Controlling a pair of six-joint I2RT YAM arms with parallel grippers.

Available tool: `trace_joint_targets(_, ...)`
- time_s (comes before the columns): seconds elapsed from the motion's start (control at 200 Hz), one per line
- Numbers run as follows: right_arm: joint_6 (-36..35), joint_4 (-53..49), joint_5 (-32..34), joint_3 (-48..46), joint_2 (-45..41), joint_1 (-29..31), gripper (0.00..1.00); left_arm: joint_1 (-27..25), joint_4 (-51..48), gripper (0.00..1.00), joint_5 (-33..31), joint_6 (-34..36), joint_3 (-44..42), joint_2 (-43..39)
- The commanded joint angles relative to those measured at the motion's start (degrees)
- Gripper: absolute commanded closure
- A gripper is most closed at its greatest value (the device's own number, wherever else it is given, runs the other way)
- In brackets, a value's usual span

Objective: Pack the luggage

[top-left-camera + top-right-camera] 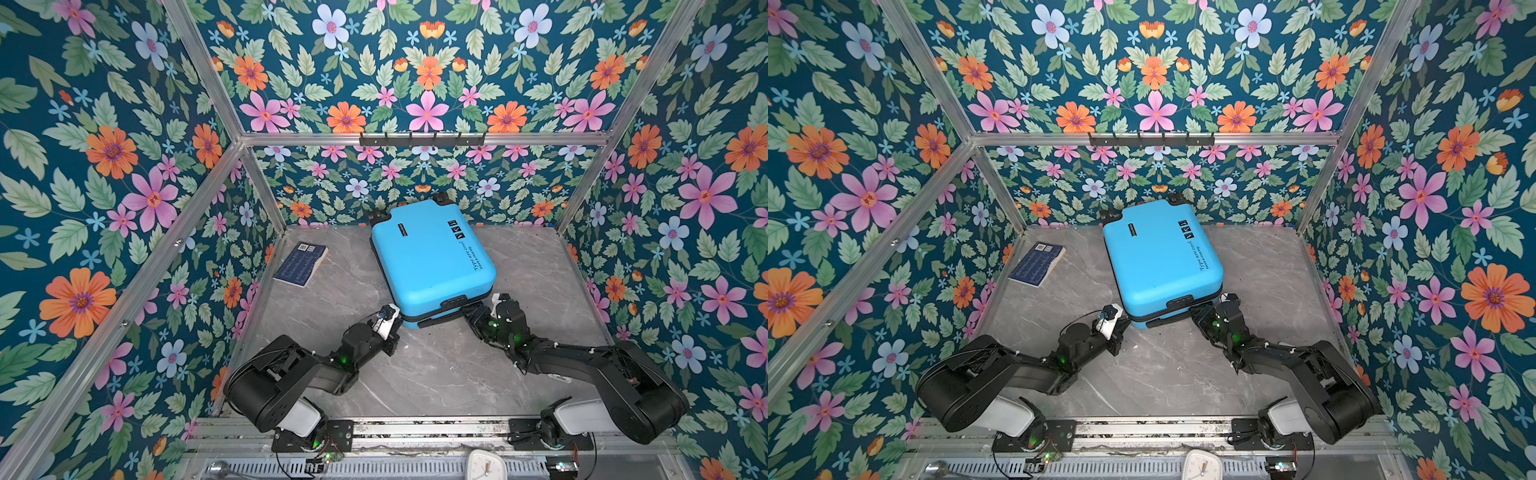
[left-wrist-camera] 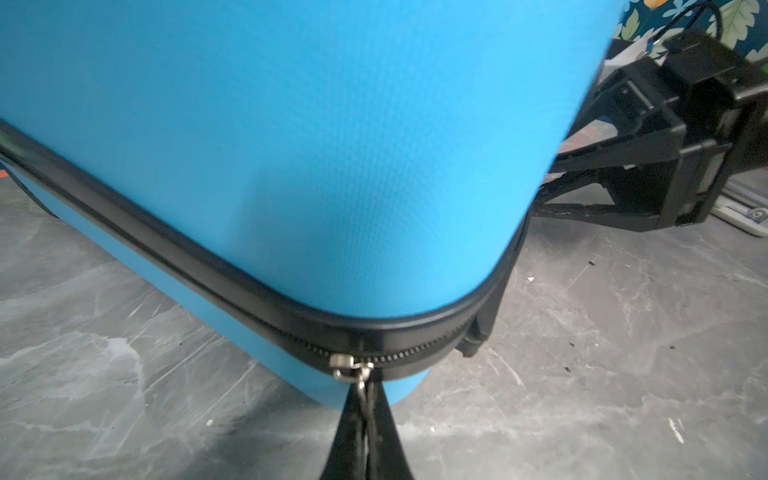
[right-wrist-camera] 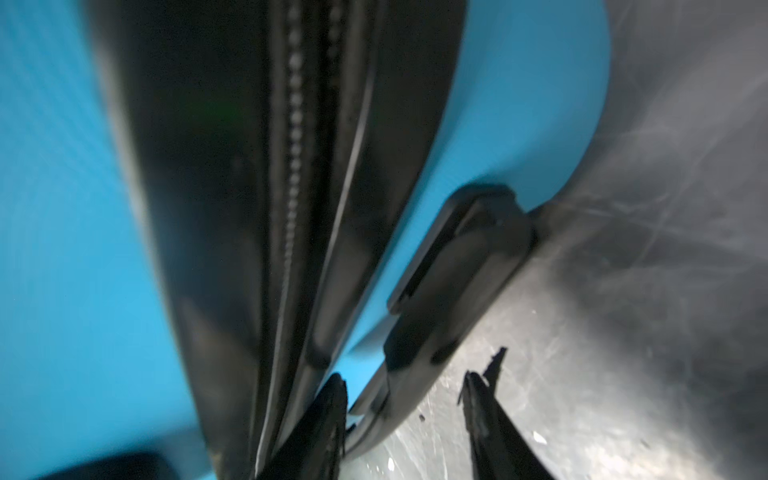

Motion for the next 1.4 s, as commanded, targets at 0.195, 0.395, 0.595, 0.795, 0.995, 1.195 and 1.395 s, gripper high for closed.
trace_joint_targets(0.195, 4.24, 17.08, 1.76, -1.88, 9.41, 0.18, 0.59, -0.78, -3.01, 1.00, 0.72, 0.97, 1.03, -1.48)
trace_joint_targets(0.395, 5.49, 25.87, 3.66, -2.88, 12.93, 0.16, 0.90, -1.37, -7.69, 1.00, 1.17, 2.79, 1.90, -3.76)
trace_joint_targets(0.595, 5.27, 19.79, 10.75, -1.07, 10.40, 3.94, 1.00, -3.50, -15.13, 1.00, 3.89, 5.15, 3.50, -6.99)
trace_joint_targets(0.795, 2.19, 0.56, 26.75, 5.99, 4.49, 14.44, 1.00, -8.03, -15.52, 1.00, 2.89, 3.80, 4.49, -7.26)
trace_joint_targets(0.995, 4.65, 1.88, 29.17, 8.36, 8.32, 18.28, 1.00, -12.15, -10.29, 1.00, -0.09, 1.20, 6.80, -1.97)
trace_joint_targets(1.195, 7.07, 6.99, 29.62, 8.52, 12.88, 21.56, 1.00, -15.78, -5.89, 1.00, -4.85, -2.69, 11.13, 3.41)
trace_joint_targets(1.395, 7.80, 13.32, 31.40, 7.95, 17.36, 25.88, 1.00, -19.76, -4.29, 1.00, -14.20, -3.84, 16.43, 7.37)
